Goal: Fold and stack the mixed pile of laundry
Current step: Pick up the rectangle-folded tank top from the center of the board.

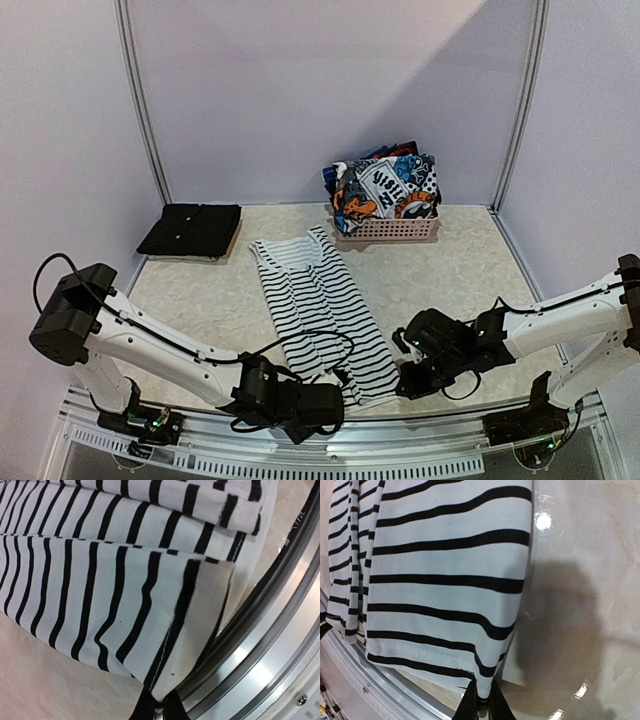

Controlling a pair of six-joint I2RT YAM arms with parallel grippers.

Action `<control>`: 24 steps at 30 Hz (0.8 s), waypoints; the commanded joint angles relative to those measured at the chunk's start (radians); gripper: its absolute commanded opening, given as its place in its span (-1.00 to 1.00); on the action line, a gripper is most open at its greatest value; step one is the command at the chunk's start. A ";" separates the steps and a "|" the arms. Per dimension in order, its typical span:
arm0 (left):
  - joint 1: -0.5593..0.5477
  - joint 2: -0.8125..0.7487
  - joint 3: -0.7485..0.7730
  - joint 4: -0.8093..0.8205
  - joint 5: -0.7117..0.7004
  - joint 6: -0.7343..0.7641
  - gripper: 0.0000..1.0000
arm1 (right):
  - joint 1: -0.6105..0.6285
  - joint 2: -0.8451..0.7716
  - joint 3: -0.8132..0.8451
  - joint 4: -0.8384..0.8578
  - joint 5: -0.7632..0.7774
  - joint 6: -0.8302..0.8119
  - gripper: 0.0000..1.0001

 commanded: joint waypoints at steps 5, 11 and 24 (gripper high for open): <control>-0.008 0.023 -0.022 -0.005 -0.022 -0.007 -1.00 | 0.010 0.011 -0.021 0.001 0.015 0.004 -0.99; -0.021 -0.014 -0.030 -0.020 0.006 0.006 -1.00 | 0.012 -0.032 -0.018 -0.038 0.028 0.016 -1.00; -0.063 -0.121 0.016 -0.068 0.043 0.011 -1.00 | 0.049 -0.188 0.054 -0.184 0.093 0.052 -1.00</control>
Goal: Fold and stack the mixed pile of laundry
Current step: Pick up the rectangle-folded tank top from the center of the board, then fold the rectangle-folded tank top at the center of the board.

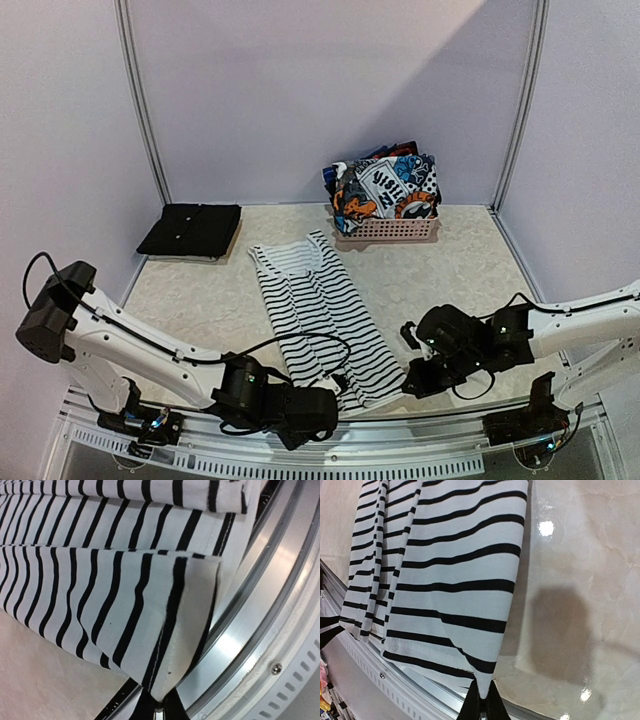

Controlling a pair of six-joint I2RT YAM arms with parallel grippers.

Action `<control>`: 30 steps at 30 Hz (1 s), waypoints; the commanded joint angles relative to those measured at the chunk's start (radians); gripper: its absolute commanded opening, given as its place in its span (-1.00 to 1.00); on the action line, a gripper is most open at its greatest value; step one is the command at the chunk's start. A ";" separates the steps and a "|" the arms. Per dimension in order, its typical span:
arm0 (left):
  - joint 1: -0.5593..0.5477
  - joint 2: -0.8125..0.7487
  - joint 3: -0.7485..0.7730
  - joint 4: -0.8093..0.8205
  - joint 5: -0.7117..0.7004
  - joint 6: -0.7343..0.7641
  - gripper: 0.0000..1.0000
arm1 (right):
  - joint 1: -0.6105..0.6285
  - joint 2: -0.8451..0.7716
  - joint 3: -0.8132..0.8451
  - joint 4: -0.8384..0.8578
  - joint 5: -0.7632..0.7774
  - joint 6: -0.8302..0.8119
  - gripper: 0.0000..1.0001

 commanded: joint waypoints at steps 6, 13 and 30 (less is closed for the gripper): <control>-0.039 -0.090 0.053 -0.082 -0.051 0.002 -1.00 | 0.013 -0.044 0.103 -0.137 0.083 -0.008 -1.00; -0.034 -0.115 0.075 -0.137 -0.156 0.002 -1.00 | 0.013 -0.035 0.200 -0.187 0.174 -0.024 -1.00; 0.073 -0.170 0.045 -0.156 -0.306 -0.005 -1.00 | 0.011 0.165 0.448 -0.255 0.386 -0.074 -1.00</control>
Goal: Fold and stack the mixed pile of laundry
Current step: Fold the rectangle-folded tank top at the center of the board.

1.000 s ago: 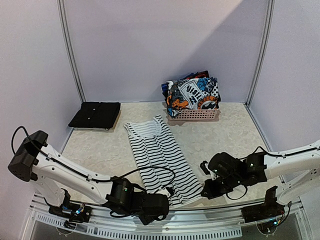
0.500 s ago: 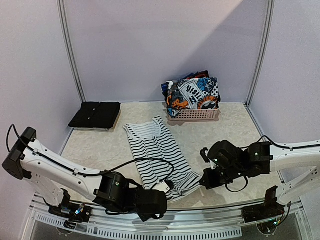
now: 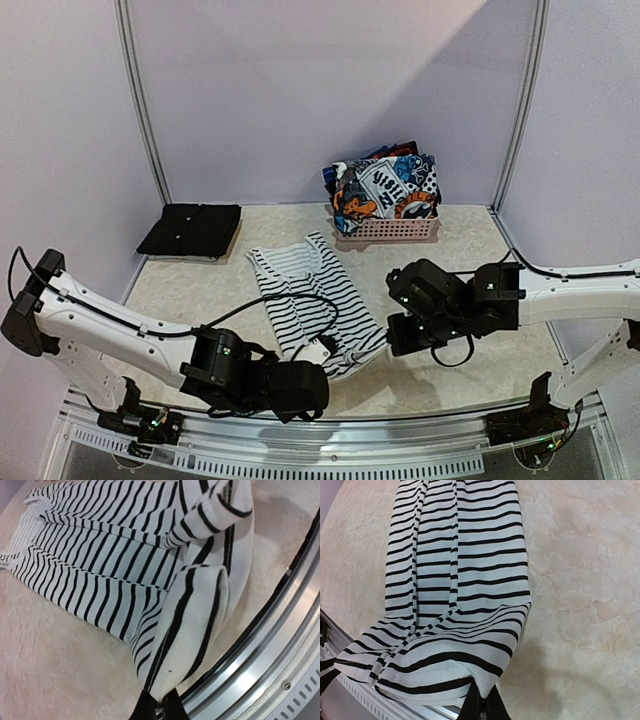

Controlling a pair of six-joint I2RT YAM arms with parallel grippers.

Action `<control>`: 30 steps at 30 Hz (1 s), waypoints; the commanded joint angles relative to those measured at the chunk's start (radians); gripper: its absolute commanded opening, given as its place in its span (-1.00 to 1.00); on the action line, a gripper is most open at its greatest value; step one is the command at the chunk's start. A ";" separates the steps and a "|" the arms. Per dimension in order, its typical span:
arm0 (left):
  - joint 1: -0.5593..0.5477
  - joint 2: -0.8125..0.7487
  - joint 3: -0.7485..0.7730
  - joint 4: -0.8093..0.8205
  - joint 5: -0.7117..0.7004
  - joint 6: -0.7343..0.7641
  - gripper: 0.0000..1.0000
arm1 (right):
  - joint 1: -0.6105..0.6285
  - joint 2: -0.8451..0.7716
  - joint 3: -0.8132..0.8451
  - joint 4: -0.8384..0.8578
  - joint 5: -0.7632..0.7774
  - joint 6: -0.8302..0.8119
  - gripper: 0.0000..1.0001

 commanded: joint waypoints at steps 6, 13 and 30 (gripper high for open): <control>0.100 -0.070 -0.034 -0.001 -0.111 0.009 -1.00 | 0.003 0.128 0.175 -0.047 0.206 -0.038 -1.00; 0.197 -0.093 -0.040 0.025 -0.125 0.053 -1.00 | -0.056 0.219 0.256 -0.004 0.206 -0.090 -1.00; 0.427 -0.076 -0.047 0.105 -0.111 0.154 -1.00 | -0.226 0.441 0.473 0.101 0.102 -0.264 -1.00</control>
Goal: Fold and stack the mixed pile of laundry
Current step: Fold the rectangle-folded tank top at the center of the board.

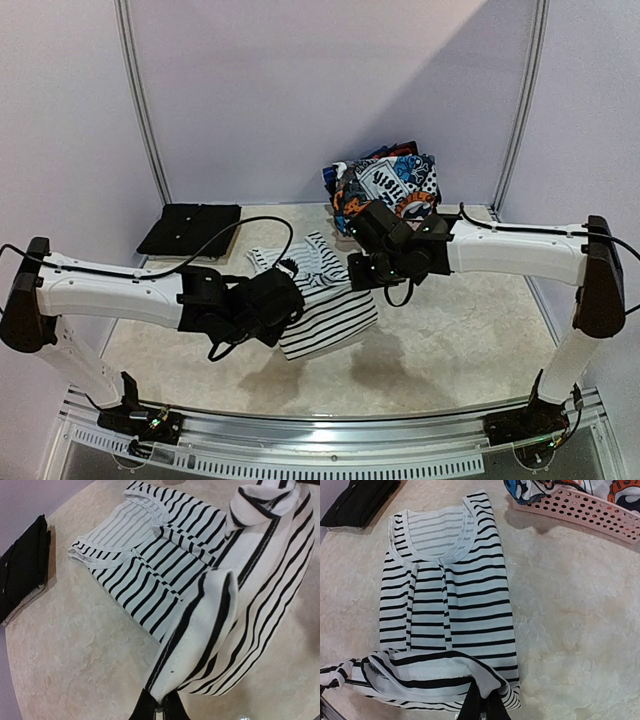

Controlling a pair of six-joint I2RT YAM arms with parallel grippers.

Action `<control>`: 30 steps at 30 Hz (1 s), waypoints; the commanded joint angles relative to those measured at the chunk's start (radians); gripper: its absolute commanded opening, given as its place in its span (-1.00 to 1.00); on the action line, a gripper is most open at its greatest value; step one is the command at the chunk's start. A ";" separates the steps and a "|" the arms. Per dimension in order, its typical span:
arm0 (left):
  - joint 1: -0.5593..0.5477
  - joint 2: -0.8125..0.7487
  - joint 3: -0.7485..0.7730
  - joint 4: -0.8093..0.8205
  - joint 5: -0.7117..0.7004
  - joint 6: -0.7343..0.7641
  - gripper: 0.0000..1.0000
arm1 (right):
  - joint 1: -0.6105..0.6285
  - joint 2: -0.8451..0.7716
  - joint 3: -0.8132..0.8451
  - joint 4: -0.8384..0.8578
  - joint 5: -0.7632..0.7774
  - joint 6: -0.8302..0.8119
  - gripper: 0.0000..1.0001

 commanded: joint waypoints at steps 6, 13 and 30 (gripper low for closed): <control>0.113 0.031 -0.024 0.096 0.041 0.084 -1.00 | -0.059 0.133 0.102 0.049 -0.056 -0.089 -1.00; 0.182 0.103 -0.025 0.156 0.108 0.122 -1.00 | -0.091 0.211 0.125 0.071 -0.099 -0.087 -1.00; 0.297 0.268 -0.018 0.266 0.186 0.164 -1.00 | -0.140 0.367 0.213 0.077 -0.135 -0.075 -1.00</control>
